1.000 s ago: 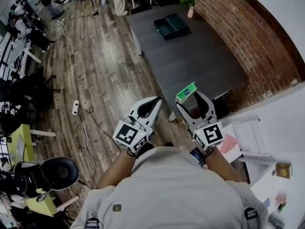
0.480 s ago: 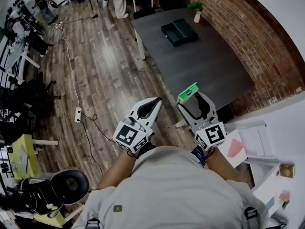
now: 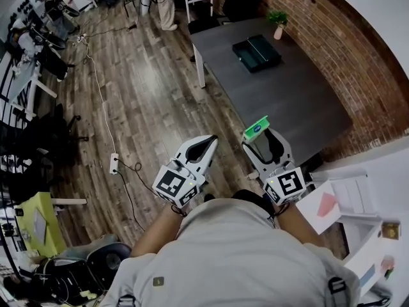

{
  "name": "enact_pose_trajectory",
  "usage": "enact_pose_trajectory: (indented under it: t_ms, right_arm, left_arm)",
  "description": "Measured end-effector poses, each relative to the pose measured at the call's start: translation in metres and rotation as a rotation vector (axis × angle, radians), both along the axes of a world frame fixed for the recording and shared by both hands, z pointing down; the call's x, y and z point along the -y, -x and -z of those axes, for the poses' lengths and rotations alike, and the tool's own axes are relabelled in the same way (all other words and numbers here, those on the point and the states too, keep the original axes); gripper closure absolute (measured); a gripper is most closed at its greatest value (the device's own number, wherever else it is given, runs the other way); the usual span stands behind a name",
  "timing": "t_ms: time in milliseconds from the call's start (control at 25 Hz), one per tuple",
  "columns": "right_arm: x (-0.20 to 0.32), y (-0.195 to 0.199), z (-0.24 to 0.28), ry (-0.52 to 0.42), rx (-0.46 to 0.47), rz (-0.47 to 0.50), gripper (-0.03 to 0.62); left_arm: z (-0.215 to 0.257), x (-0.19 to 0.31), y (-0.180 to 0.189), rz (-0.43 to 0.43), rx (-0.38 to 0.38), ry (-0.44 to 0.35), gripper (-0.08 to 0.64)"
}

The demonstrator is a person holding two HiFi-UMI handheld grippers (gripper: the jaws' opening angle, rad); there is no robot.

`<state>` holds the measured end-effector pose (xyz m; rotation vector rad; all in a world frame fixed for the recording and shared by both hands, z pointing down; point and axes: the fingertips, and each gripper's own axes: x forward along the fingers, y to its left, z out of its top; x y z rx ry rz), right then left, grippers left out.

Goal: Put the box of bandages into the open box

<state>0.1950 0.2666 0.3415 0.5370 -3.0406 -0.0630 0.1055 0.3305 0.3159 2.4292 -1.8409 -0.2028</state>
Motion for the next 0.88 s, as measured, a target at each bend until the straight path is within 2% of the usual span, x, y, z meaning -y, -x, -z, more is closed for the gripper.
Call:
enact_pose_trajectory:
  t_ms: [400,640,880]
  right_arm:
    - [0.052,0.052,-0.001,0.005,0.005,0.004,0.295]
    - [0.111,0.074,-0.004,0.016,0.017,-0.001,0.295]
    - [0.185,0.068,-0.002,0.022,0.018,-0.029,0.295]
  left_arm:
    - [-0.006,0.047,0.054,0.009,0.004,0.027,0.543]
    - [-0.006,0.111,0.072,-0.019,0.025,0.024,0.543]
    - [-0.002,0.191,0.065,-0.074,0.043,0.037,0.543]
